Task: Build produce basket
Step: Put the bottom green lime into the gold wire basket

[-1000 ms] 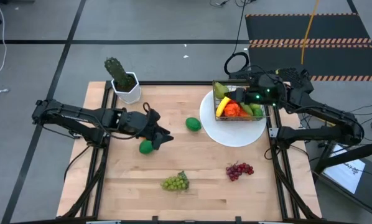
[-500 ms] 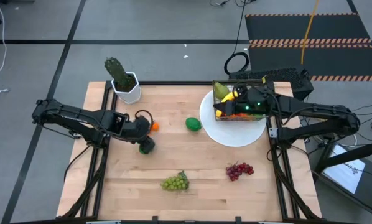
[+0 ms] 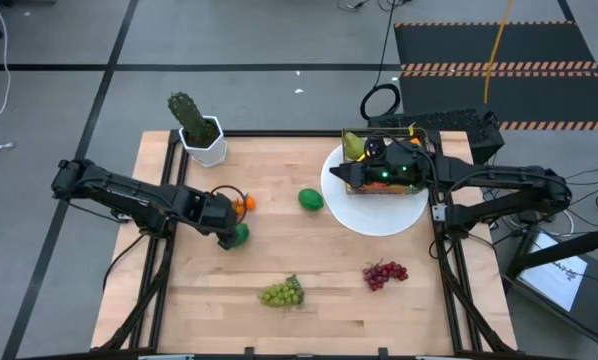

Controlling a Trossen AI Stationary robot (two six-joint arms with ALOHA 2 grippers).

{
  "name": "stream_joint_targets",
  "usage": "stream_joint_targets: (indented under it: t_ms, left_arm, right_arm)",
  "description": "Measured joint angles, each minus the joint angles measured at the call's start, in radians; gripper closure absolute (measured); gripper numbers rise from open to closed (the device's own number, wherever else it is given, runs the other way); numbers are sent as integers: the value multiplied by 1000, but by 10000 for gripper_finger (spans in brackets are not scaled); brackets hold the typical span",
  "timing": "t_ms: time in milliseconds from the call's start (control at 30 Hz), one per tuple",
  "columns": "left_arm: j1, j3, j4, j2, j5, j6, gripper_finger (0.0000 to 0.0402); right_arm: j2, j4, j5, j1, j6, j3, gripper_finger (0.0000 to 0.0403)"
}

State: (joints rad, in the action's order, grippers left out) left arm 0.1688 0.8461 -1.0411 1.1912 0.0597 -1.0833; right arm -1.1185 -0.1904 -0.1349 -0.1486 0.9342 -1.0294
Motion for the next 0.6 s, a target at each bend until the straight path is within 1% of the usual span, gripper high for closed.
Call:
stream_joint_targets:
  t_ms: [133,333,600]
  left_arm:
    - [0,-22,10,0,0,58,5]
    - [0,-62,117,0,-9,111,4]
    - [0,-146,255,0,-18,118,4]
  right_arm:
    - [-10,5,0,0,-4,0,106]
    - [-16,7,0,0,-4,0,106]
    - [-15,58,0,0,-4,0,106]
